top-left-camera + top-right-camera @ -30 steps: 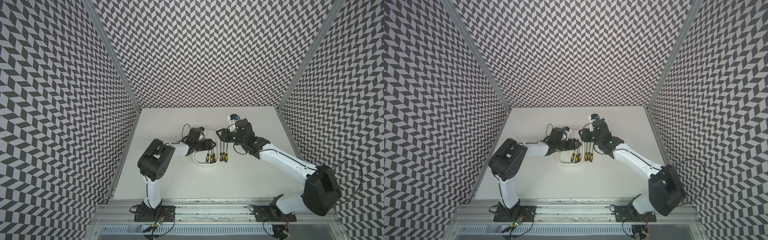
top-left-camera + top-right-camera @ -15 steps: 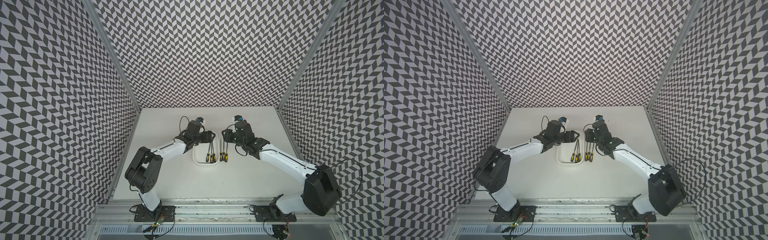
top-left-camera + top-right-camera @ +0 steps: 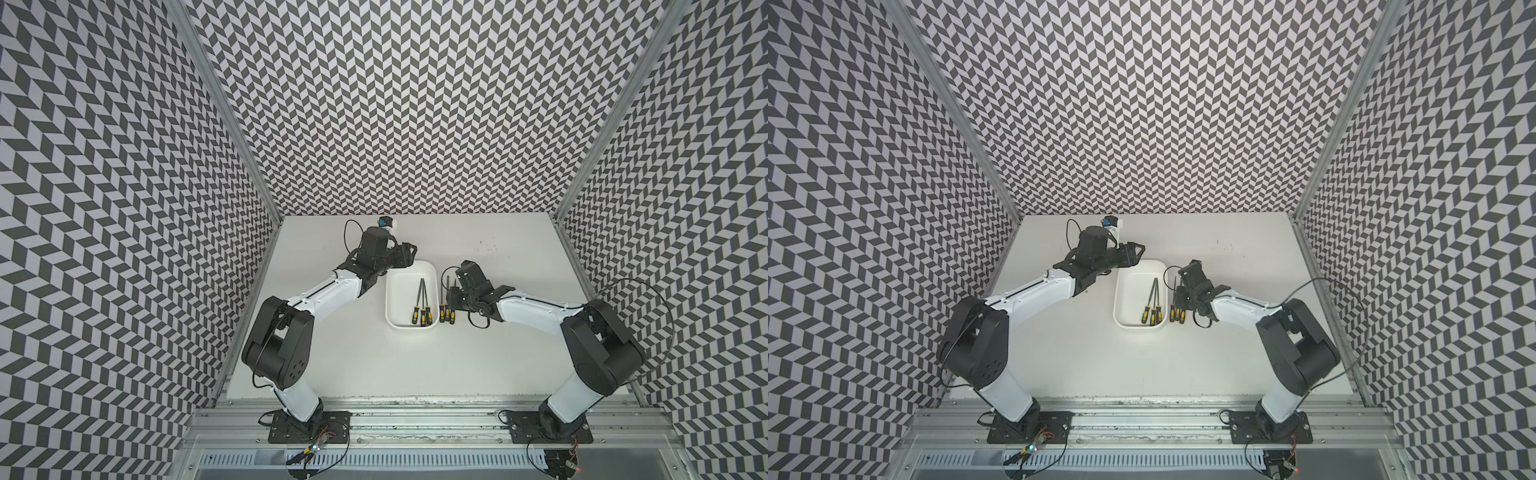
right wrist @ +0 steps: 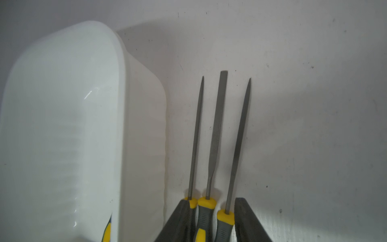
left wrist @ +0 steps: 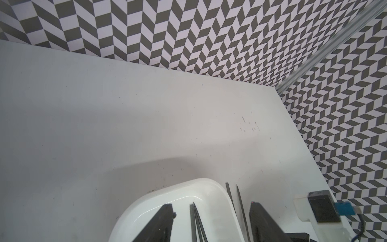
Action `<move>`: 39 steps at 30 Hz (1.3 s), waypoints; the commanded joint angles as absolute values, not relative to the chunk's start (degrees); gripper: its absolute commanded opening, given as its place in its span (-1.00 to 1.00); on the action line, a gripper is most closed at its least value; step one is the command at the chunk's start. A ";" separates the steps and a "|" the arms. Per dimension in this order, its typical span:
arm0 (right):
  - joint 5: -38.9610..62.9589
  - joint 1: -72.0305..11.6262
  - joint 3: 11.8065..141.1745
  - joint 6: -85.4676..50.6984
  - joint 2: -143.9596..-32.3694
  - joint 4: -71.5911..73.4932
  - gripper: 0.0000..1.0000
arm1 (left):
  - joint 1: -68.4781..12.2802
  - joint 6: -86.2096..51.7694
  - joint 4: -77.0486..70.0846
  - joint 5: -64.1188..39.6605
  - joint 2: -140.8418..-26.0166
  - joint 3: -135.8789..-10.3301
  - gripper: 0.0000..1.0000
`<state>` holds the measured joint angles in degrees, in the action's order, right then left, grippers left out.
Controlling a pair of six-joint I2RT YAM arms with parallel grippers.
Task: Put the file tool into the storage box
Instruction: Pick up the file tool from the center of the board.
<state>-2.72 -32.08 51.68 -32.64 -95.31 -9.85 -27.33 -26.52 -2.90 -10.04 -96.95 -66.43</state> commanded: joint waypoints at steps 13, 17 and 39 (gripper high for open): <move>-5.55 -32.00 48.22 -33.23 -97.60 -7.40 -0.24 | -26.60 -26.17 -5.64 -10.15 -94.32 -64.44 0.26; -5.62 -32.12 49.44 -33.25 -99.14 -7.52 -0.24 | -26.57 -26.40 -6.15 -9.95 -93.86 -63.82 0.26; -17.94 -36.91 53.61 -31.36 -109.24 -15.39 -0.75 | -25.21 -26.38 -6.59 -9.53 -89.83 -63.85 0.28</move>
<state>-18.55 -36.49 55.46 -30.92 -105.08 -8.69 -25.67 -26.63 -5.39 -10.02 -91.85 -63.96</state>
